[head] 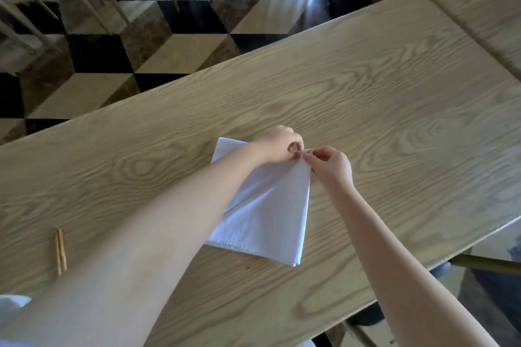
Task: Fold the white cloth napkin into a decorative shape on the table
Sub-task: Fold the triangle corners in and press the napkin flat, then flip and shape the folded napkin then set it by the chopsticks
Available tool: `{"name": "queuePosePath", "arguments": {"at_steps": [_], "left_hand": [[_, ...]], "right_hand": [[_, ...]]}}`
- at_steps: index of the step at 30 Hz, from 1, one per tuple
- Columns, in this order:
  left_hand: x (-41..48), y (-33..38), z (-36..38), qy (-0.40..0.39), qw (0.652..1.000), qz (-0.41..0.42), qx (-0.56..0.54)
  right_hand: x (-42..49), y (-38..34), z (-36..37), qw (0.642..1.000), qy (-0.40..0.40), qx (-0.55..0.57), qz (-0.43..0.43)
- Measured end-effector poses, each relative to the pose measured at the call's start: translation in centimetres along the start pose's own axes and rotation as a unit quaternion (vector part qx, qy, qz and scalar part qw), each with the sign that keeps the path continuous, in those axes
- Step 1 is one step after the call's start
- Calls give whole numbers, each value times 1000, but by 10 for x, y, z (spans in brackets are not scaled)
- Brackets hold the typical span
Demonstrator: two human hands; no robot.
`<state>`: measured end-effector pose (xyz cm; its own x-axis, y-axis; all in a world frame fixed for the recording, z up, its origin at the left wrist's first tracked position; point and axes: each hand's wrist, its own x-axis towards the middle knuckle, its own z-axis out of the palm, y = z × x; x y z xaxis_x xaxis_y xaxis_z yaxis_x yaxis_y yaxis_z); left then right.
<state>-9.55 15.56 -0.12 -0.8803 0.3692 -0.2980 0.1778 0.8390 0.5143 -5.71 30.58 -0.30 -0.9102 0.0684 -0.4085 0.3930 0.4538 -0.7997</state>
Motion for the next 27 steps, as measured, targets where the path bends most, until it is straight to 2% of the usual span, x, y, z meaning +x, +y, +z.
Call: {"name": "queuePosePath", "arguments": {"at_steps": [4, 8, 10, 12, 18, 23, 27], "left_hand": [[-15, 1, -35, -27, 994, 1, -110], [-45, 7, -61, -27, 988, 8, -154], [-56, 8, -68, -14, 983, 9, -183], [-82, 3, -91, 46, 980, -3, -195], [-99, 1, -102, 79, 970, -8, -231], [-118, 18, -121, 102, 964, 41, -243], [-124, 31, -126, 192, 963, 54, -182]], "right_hand": [[-11, -17, -15, 995, -48, 63, -64], [-21, -42, -24, 982, -62, 42, -175], [-22, -53, -29, 975, -61, 37, -213], [-31, -84, -26, 963, -90, 58, -246], [-30, -109, -28, 948, -158, 101, -259], [-39, -131, -30, 931, -215, 129, -264], [-46, -155, -31, 927, -194, 66, -314]]}}
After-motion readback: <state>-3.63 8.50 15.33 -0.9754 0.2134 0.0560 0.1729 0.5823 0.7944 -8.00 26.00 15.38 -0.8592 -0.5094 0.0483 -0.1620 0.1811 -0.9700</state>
